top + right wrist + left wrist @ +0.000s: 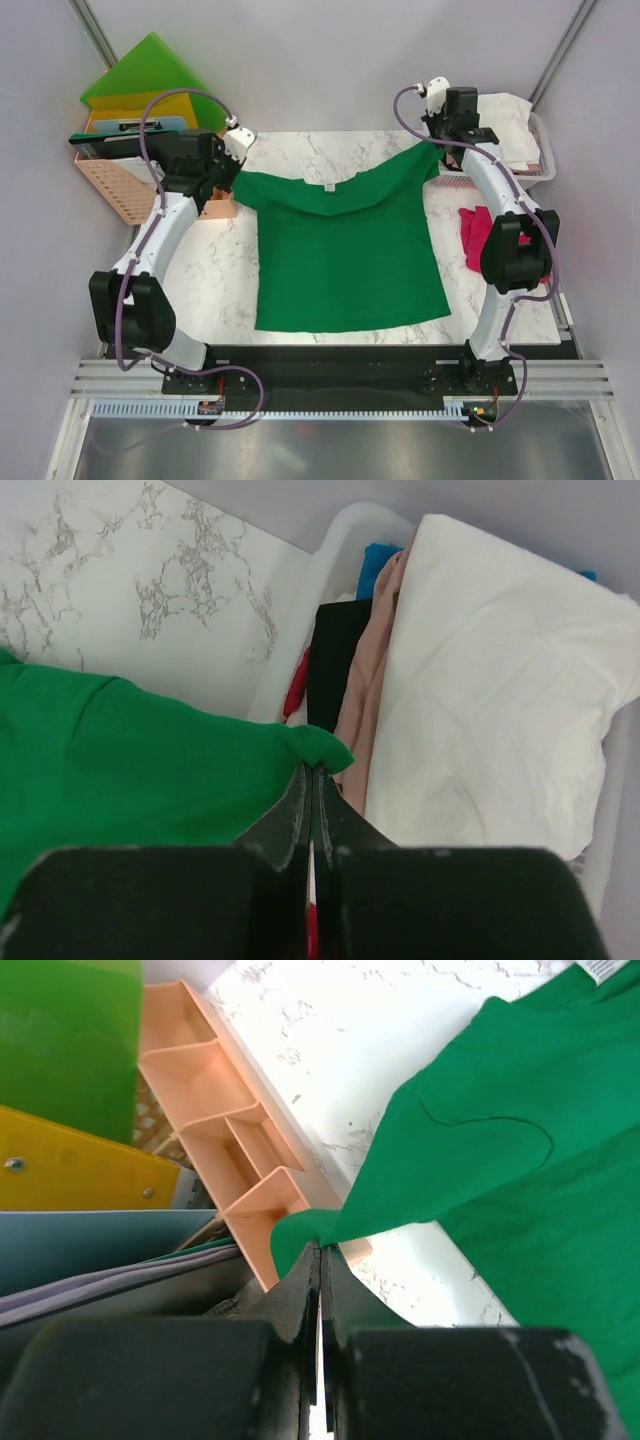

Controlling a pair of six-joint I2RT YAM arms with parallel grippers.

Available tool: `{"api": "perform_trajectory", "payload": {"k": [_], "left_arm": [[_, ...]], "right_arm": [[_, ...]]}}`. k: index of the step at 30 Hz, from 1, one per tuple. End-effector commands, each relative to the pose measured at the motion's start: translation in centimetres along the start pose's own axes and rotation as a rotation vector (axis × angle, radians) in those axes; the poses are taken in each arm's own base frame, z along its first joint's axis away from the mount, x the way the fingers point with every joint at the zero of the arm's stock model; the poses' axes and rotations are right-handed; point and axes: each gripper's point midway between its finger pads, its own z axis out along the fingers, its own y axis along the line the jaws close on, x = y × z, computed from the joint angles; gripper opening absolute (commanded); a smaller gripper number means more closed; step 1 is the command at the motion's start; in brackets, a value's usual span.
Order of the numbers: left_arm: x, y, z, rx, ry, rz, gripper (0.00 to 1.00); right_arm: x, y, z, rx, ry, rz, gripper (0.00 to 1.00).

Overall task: Fold and stack the t-shirts
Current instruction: Flatten out the tshirt

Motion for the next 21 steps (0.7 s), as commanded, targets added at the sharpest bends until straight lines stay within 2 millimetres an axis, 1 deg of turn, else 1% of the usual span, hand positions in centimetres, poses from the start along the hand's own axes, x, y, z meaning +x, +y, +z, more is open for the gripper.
{"api": "perform_trajectory", "payload": {"k": [1, 4, 5, 6, 7, 8, 9, 10, 11, 12, 13, 14, 15, 16, 17, 19, 20, 21], "left_arm": [[-0.7, 1.1, 1.0, -0.043, -0.030, -0.030, 0.02], [-0.7, 1.4, 1.3, -0.052, -0.023, -0.037, 0.02], [-0.4, 2.0, 1.4, -0.085, -0.006, -0.040, 0.02], [-0.5, 2.7, 1.4, -0.111, 0.003, -0.046, 0.19], [-0.4, 3.2, 1.4, -0.129, 0.015, -0.037, 0.44], [-0.3, 3.8, 1.2, -0.150, 0.023, -0.034, 0.61], [-0.1, 4.7, 0.9, -0.188, 0.036, -0.031, 0.68], [-0.3, 5.8, -0.1, -0.219, 0.030, -0.027, 0.70], [-0.4, 6.4, -0.8, -0.235, 0.025, -0.030, 0.72], [-0.8, 7.0, -1.8, -0.251, 0.010, -0.031, 0.74], [-1.3, 8.0, -4.0, -0.280, -0.011, -0.025, 0.75], [-1.8, 8.5, -5.3, -0.293, -0.029, -0.018, 0.76], [-2.3, 8.9, -6.6, -0.310, -0.044, -0.010, 0.77], [-2.8, 10.2, -9.5, -0.359, -0.069, -0.010, 0.77], [-2.7, 9.8, -10.6, -0.337, -0.068, -0.014, 0.78], [-2.8, 9.5, -13.2, -0.339, -0.079, -0.042, 0.79], [-3.7, 8.3, -15.1, -0.314, -0.133, -0.065, 0.79], [-2.6, 6.4, -15.5, -0.256, -0.114, -0.086, 0.80]], "right_arm": [[-0.8, -0.9, 0.9, 0.056, -0.047, 0.031, 0.00], [-0.3, -0.7, 1.7, 0.062, -0.033, 0.038, 0.00], [-0.3, -1.1, 1.7, 0.083, -0.028, 0.044, 0.00], [-0.3, -1.4, 1.7, 0.103, -0.025, 0.056, 0.31], [-0.5, -1.9, 1.5, 0.123, -0.027, 0.063, 0.50], [-0.5, -3.0, 1.1, 0.170, -0.029, 0.081, 0.62], [-1.7, -3.9, -0.4, 0.200, -0.063, 0.115, 0.74], [-2.0, -5.2, -1.4, 0.226, -0.078, 0.135, 0.77], [-2.1, -5.5, -2.3, 0.220, -0.089, 0.144, 0.78], [-3.9, -6.9, -5.5, 0.246, -0.144, 0.157, 0.80], [-4.3, -8.1, -7.3, 0.262, -0.167, 0.163, 0.81], [-5.4, -8.4, -10.5, 0.238, -0.209, 0.154, 0.83], [-5.6, -8.7, -12.1, 0.234, -0.217, 0.147, 0.84], [-5.6, -9.2, -13.7, 0.239, -0.213, 0.135, 0.84], [-5.1, -9.1, -16.4, 0.219, -0.186, 0.122, 0.85], [-4.1, -7.3, -18.2, 0.127, -0.155, 0.104, 0.86], [-1.1, -4.7, -18.3, 0.033, -0.068, 0.092, 0.86], [-0.5, -3.4, -20.1, -0.025, -0.079, 0.085, 0.87]]}}
